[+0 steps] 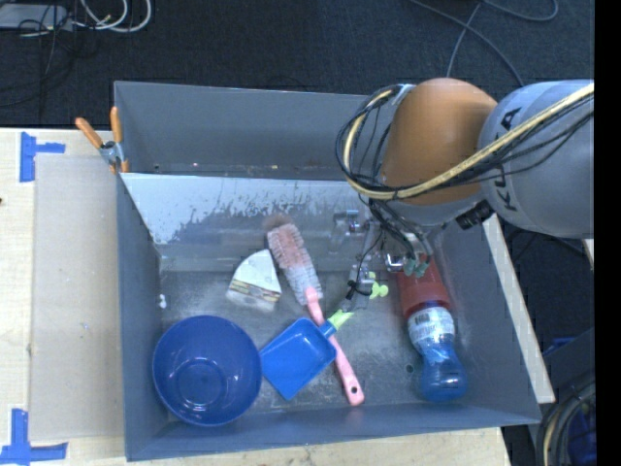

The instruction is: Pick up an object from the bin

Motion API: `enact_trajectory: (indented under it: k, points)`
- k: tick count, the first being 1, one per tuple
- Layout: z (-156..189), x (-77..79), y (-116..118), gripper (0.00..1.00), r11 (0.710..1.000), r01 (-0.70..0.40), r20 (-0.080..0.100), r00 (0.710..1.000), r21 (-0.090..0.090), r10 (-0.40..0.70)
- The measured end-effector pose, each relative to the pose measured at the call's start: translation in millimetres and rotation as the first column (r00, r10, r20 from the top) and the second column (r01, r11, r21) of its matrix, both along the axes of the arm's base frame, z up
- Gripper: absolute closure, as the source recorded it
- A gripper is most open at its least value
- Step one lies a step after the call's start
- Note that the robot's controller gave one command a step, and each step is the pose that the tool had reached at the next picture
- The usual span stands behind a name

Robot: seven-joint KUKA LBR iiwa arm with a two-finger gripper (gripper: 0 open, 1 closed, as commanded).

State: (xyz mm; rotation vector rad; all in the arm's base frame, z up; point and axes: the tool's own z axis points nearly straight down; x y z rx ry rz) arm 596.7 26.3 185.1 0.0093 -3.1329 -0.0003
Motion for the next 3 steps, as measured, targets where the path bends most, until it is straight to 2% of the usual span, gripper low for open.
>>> enact_trajectory:
  k: [1,2,3]
  points:
    - [4.7,1.6,-0.1,0.0,1.0,0.001,0.007,1.0,0.0,-0.001]
    - [-50.6,-13.3,-6.0,0.0,0.99,-0.138,0.008,0.99,0.001,0.138]
    - [-56.0,-21.1,-14.1,0.0,0.972,-0.233,0.008,0.972,0.001,0.233]
